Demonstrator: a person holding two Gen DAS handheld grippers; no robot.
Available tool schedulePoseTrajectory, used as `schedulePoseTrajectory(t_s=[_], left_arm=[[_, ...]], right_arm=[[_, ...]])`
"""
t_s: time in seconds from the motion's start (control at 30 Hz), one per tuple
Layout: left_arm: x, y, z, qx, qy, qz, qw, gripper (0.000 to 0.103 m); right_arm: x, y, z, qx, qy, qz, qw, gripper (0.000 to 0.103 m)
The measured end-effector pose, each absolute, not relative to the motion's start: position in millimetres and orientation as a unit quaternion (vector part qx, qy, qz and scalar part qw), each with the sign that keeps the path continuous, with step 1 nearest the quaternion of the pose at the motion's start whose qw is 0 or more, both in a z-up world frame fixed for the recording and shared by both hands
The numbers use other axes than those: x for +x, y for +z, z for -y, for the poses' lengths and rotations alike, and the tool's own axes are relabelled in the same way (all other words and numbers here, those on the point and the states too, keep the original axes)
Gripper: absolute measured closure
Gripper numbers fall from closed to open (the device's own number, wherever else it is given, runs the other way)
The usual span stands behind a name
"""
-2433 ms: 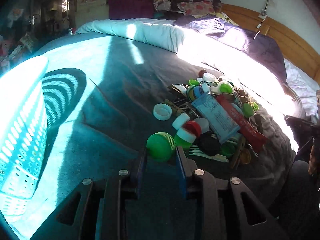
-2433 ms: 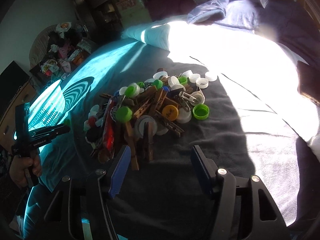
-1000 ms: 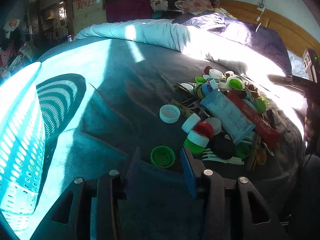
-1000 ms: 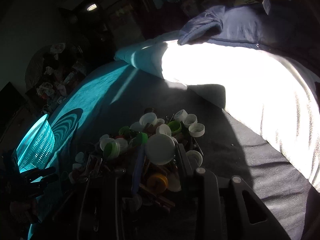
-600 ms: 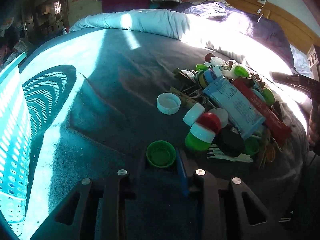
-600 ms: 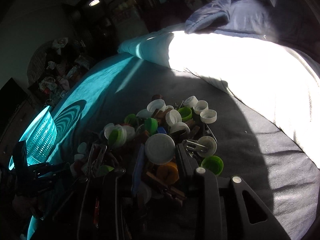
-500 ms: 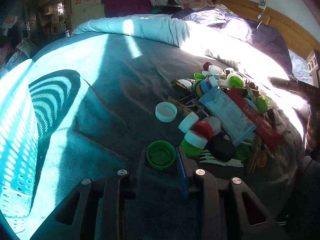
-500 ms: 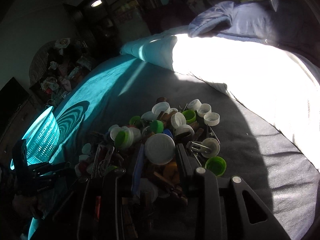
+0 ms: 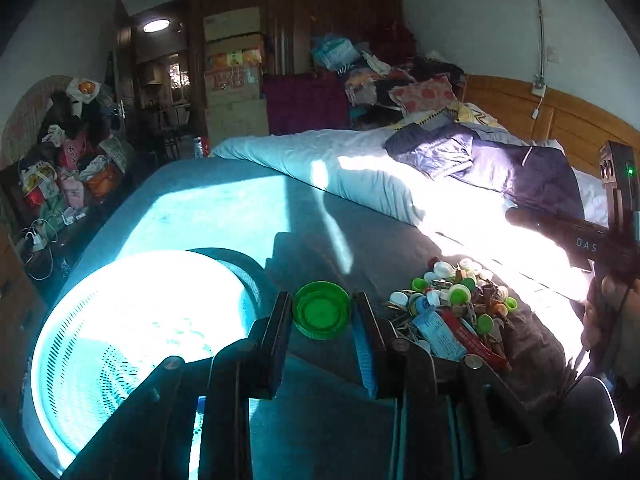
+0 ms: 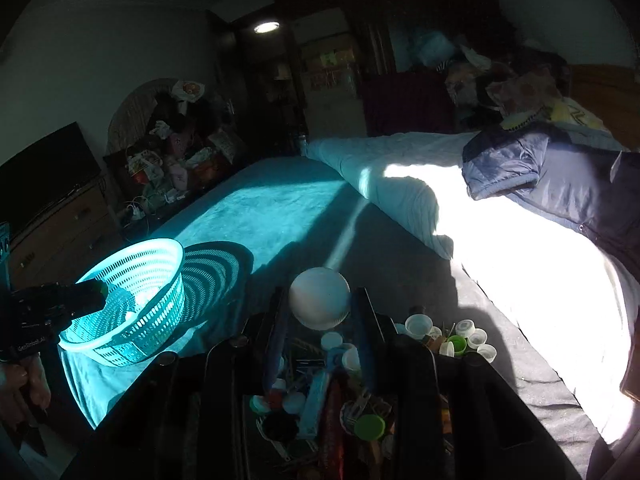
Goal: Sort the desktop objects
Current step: 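Carry both held caps over the teal basket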
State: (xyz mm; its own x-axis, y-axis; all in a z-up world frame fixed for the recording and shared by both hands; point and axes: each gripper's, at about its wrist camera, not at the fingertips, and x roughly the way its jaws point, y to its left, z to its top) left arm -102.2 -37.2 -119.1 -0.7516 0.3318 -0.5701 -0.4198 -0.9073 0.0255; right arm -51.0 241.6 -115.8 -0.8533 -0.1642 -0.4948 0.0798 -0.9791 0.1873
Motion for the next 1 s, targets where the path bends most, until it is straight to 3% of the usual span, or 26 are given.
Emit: schedulePoseTrajectory(t_s=[0.43,1.0], left_arm=[[-124.3,-69.9,161.3,-0.296,0.95,-0.04,0.091,0.072],[-154.1,-61.1,247.5,-0.348,0.936,-0.024,0.043,0.072]], right_arm=[[-89.5,-41.2,-106.1,0.231,-0.96,0.026,0.157,0.073],[-130.7,-13.1,27.0,0.262,-0.932,-0.019,0.25,0.073]])
